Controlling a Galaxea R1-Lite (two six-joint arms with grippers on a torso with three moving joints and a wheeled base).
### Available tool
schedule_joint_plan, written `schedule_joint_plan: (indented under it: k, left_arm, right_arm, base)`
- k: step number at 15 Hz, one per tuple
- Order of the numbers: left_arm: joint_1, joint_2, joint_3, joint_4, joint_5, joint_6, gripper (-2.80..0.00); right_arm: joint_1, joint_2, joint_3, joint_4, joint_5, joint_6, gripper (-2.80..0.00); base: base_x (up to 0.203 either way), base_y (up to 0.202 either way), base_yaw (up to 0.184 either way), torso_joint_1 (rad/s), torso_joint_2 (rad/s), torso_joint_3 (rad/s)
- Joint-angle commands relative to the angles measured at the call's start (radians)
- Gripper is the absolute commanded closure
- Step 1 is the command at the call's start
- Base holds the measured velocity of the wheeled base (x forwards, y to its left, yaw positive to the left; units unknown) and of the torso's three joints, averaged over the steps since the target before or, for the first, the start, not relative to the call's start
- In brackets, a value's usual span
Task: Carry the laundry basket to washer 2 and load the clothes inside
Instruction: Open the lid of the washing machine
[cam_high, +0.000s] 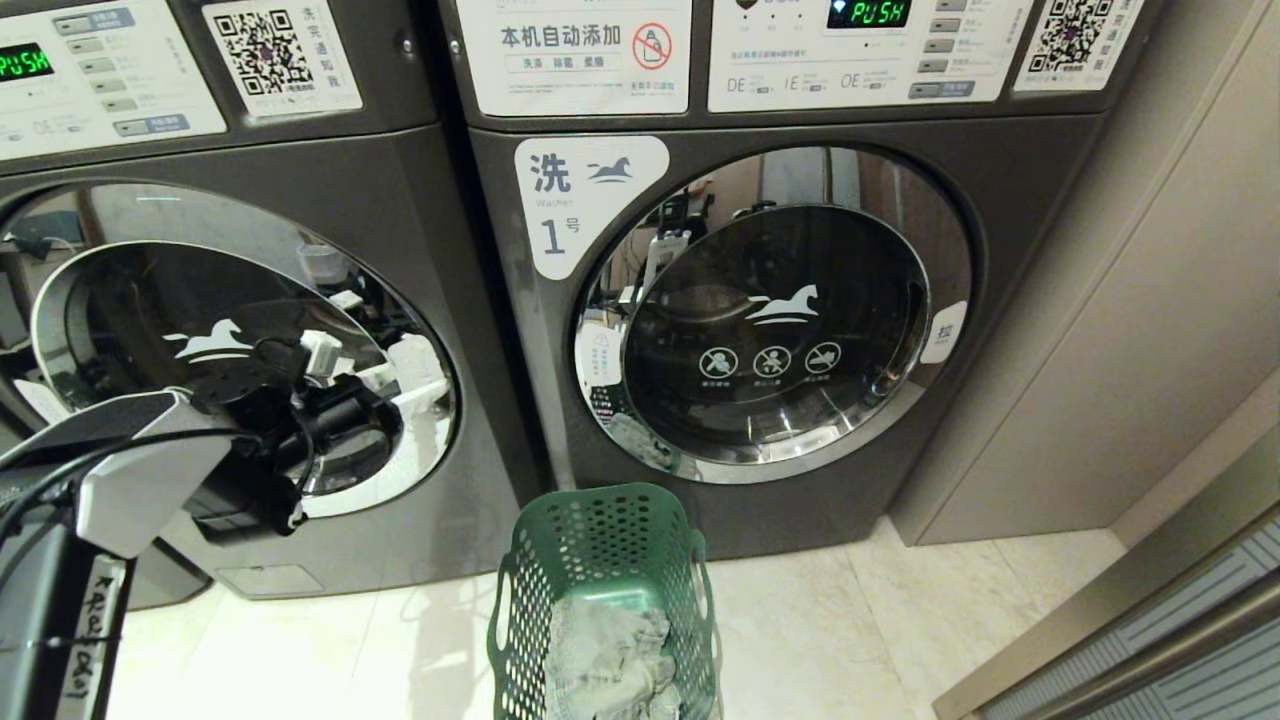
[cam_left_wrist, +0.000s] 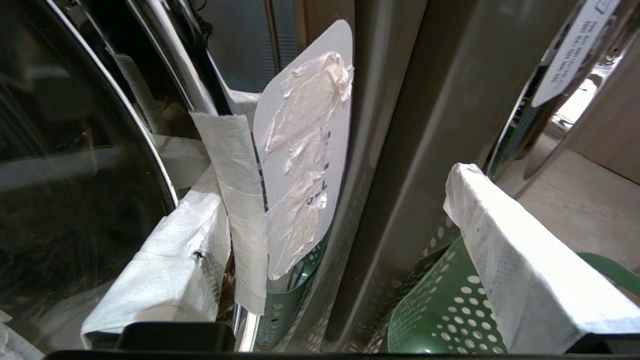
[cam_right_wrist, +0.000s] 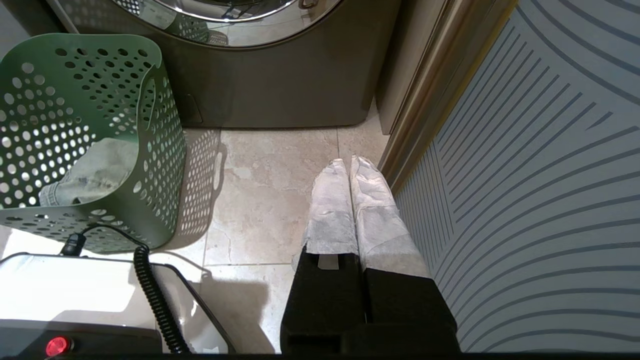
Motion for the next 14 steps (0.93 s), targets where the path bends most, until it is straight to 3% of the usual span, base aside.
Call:
schedule_joint_plan:
  k: [1, 2, 7, 11, 14]
  left_arm:
    - [-0.001, 0.003, 0.001, -0.007, -0.077, -0.004, -2.8]
    - [-0.002, 0.003, 0.001, -0.008, -0.132, -0.006, -2.8]
    - [-0.023, -0.002, 0.014, -0.041, -0.163, -0.008, -2.8]
    - [-0.026, -0.016, 0.08, -0.1, -0.204, -0.008, -2.8]
    - [-0.023, -0.027, 0.141, -0.145, -0.199, -0.01, -2.8]
  right_arm:
    - [0.0, 0.002, 0.0, 0.002, 0.0, -0.001, 0.0]
    - [0.0, 0.002, 0.0, 0.002, 0.0, -0.001, 0.0]
    - [0.0, 0.002, 0.0, 0.002, 0.0, -0.001, 0.0]
    - [0.0, 0.002, 0.0, 0.002, 0.0, -0.001, 0.0]
    - [0.0, 0.002, 0.0, 0.002, 0.0, -0.001, 0.0]
  base:
    - [0.0, 0.0, 0.0, 0.0, 0.0, 0.0]
    - [0.0, 0.0, 0.0, 0.0, 0.0, 0.0]
    - [0.0, 0.0, 0.0, 0.0, 0.0, 0.0]
    - [0.0, 0.0, 0.0, 0.0, 0.0, 0.0]
    - [0.0, 0.0, 0.0, 0.0, 0.0, 0.0]
